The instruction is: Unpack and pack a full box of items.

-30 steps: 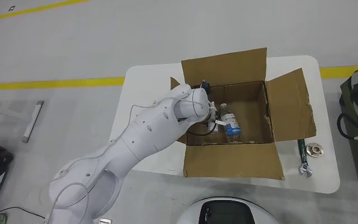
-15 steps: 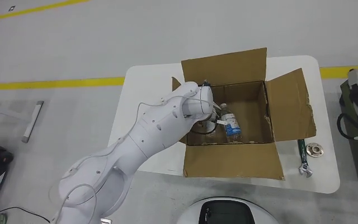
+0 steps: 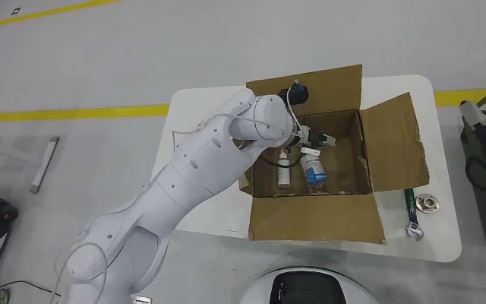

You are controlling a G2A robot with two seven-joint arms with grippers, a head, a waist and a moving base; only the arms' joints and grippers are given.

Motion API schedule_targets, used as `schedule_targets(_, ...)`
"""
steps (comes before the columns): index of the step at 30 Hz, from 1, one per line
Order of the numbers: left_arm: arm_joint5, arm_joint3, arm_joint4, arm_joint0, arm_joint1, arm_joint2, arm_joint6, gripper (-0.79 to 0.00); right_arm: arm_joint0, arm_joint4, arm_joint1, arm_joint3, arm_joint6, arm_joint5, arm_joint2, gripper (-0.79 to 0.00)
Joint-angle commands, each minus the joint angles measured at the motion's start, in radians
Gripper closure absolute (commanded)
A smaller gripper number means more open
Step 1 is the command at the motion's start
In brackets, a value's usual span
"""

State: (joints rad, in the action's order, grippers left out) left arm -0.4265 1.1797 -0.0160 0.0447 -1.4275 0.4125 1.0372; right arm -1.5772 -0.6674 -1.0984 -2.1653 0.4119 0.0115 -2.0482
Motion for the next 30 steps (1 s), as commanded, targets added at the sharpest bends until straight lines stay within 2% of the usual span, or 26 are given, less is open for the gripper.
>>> schedule_targets(1, 0.021, 0.052, -0.031, 0.012, 0.025, 0.04, -0.008, -0.785, -0.009, -0.02, 0.006, -0.011, 0.1, 0.012, -0.029, -0.785)
schedule_targets(3, 0.05, 0.129, -0.059, 0.036, 0.058, 0.1, -0.001, -0.785, -0.022, -0.037, 0.014, -0.023, 0.219, 0.034, -0.063, -0.785)
schedule_targets(7, 0.077, 0.255, -0.115, 0.082, 0.111, 0.204, 0.015, -0.785, -0.042, -0.059, 0.024, -0.038, 0.352, 0.09, -0.104, -0.785)
schedule_targets(12, 0.039, 0.426, -0.291, 0.146, 0.178, 0.326, 0.063, -0.785, -0.075, -0.087, 0.036, -0.04, 0.483, 0.153, -0.145, -0.785)
schedule_targets(17, 0.032, 0.55, -0.392, 0.253, 0.227, 0.457, 0.045, -0.785, -0.107, -0.092, 0.039, -0.038, 0.533, 0.158, -0.15, -0.785)
schedule_targets(20, 0.01, 0.599, -0.485, 0.303, 0.252, 0.509, 0.082, -0.785, -0.135, -0.105, 0.04, -0.032, 0.553, 0.167, -0.135, -0.785)
schedule_targets(30, -0.017, 0.71, -0.602, 0.433, 0.304, 0.692, 0.144, -0.785, -0.164, -0.143, 0.037, -0.032, 0.527, 0.145, -0.099, -0.785)
